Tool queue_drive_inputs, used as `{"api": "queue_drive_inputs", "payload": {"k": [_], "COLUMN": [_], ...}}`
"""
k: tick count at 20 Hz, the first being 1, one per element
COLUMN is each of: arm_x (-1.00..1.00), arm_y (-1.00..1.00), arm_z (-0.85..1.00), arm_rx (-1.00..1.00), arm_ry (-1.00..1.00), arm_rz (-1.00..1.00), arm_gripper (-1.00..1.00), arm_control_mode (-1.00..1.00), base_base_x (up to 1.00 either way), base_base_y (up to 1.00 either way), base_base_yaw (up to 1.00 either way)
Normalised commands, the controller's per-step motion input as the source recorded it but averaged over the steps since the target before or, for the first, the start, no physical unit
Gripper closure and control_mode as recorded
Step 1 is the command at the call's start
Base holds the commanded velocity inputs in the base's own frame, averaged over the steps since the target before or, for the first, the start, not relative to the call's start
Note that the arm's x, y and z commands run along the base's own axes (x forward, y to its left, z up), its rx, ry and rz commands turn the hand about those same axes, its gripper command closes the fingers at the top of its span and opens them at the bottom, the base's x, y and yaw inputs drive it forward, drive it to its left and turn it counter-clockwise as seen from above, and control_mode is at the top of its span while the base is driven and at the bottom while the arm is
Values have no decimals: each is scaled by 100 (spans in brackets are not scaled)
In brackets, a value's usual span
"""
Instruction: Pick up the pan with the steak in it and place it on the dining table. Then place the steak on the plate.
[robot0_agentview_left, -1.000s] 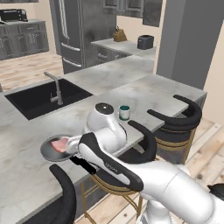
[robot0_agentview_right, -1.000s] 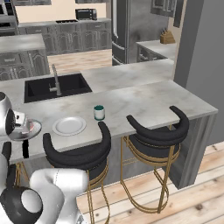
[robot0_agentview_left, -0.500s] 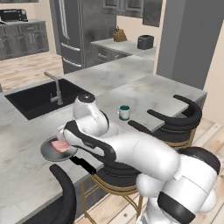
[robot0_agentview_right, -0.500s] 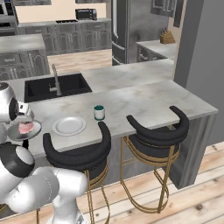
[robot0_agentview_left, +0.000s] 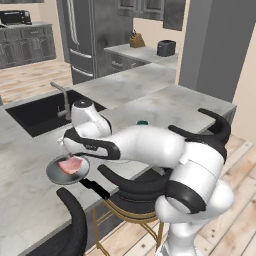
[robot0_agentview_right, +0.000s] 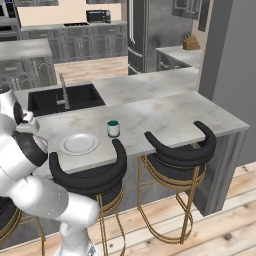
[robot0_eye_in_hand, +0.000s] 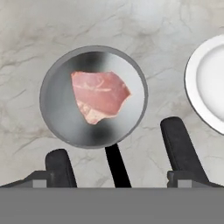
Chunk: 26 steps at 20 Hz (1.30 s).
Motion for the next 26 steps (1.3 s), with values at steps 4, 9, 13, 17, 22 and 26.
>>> {"api": "queue_drive_inputs", "payload": {"k": [4,9,13,17,22,26], "arm_x": [13,34,28,2,10,25], "arm_y": [14,25,26,8,14,17], "arm_z": [-24,-34,-39,-16,-8,-23], "arm_rx": [0,-1,-6,-3,-3,-4], "arm_ry": [8,6,2,0,0,0], "arm_rz": [0,0,0,0,-1,-2], "arm_gripper": [-100,-100,-100,-100,-100,-100], "arm_control_mode": [-100,-100,-100,-100,-100,-100], "base_base_x": [0,0,0,0,0,0], "base_base_y": [0,0,0,0,0,0], "base_base_yaw": [0,0,0,0,0,0]}}
